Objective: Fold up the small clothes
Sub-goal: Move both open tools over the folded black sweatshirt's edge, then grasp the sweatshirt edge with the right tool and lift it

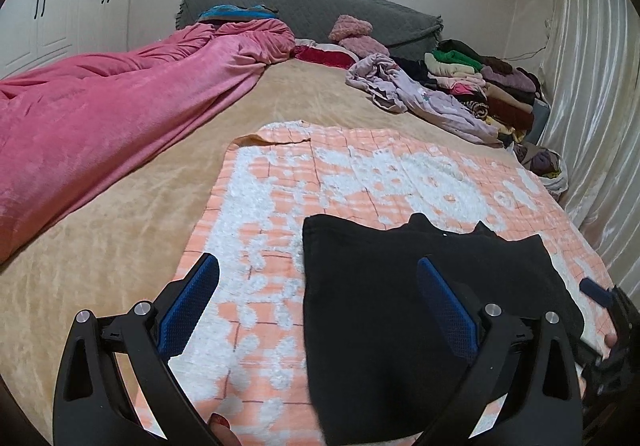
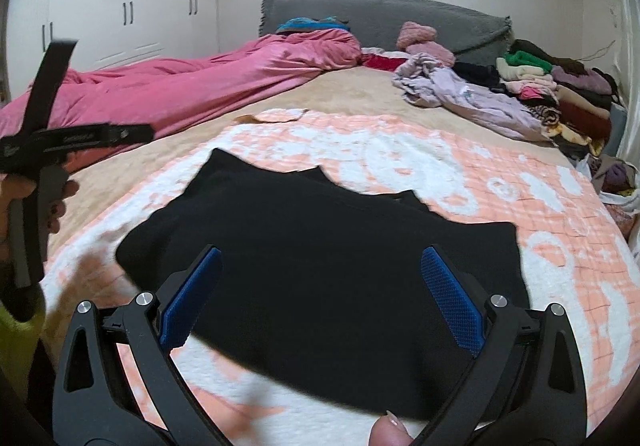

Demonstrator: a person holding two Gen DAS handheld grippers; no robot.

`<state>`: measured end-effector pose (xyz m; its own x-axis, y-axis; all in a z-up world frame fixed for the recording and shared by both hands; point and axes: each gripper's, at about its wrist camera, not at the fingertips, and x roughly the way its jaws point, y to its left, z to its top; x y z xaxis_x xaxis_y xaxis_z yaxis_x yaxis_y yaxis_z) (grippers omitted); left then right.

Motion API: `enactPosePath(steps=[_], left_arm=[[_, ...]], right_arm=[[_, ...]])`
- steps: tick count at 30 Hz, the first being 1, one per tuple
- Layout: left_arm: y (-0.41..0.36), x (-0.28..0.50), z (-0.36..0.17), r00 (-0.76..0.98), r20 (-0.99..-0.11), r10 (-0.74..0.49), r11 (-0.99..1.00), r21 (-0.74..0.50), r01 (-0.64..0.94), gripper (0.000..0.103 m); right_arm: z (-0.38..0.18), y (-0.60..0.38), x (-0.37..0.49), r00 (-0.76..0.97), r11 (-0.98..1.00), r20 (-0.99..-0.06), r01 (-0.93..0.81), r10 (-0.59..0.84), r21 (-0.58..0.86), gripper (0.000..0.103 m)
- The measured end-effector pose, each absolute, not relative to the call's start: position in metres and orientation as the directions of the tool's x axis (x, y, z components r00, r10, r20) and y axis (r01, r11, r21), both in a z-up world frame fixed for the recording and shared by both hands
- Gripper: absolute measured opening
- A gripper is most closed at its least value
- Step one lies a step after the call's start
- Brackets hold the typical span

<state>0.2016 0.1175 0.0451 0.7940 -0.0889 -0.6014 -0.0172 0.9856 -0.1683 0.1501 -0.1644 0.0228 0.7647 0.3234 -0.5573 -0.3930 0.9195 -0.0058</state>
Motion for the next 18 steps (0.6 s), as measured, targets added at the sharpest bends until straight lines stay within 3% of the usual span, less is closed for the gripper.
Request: enactPosePath(steps=[12, 18], left_arm=[[0.133, 0.213, 0.033, 0.767, -0.636, -0.083, 0.983, -0.179, -0.042, 0.099], [0.142, 0.237, 0.001, 0.704, -0.700, -0.118, 0.970, -0.233, -0.068, 0.099]], right_arm=[[-0.005, -0.098, 0.134, 0.681, 0.849, -0.631, -0.524, 0.371, -0.067, 0.094], [-0.038, -0.052, 0.130, 0.655, 0.776, -0.687, -0.594, 0.314, -0.212, 0.094]])
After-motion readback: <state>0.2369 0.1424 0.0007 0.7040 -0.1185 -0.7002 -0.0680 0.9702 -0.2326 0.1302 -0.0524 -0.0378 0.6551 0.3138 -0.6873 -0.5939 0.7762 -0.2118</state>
